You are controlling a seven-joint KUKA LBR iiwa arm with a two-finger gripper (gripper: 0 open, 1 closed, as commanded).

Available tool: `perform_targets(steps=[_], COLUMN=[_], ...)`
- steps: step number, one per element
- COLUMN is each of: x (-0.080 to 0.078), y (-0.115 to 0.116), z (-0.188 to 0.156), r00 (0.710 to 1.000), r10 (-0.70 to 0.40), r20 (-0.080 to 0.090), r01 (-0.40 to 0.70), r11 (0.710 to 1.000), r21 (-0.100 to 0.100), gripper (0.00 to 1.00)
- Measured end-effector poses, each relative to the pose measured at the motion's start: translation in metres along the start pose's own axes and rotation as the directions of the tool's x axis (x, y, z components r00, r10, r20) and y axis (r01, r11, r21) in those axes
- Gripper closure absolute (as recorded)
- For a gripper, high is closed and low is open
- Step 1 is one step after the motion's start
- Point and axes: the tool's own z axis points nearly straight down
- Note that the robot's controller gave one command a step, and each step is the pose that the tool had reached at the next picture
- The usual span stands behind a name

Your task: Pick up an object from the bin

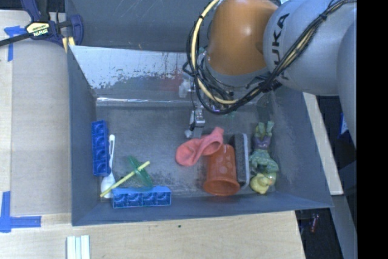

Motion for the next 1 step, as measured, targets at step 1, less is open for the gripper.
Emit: perform_targets(steps=[1], x=[-0.0014], y=[-0.0001], z=[-0.0041], r00=[1.000], r10=[0.001], r20=[0.007], r01=[-0.001], r11=[1.000], r21=[-0.001], gripper=[0.00])
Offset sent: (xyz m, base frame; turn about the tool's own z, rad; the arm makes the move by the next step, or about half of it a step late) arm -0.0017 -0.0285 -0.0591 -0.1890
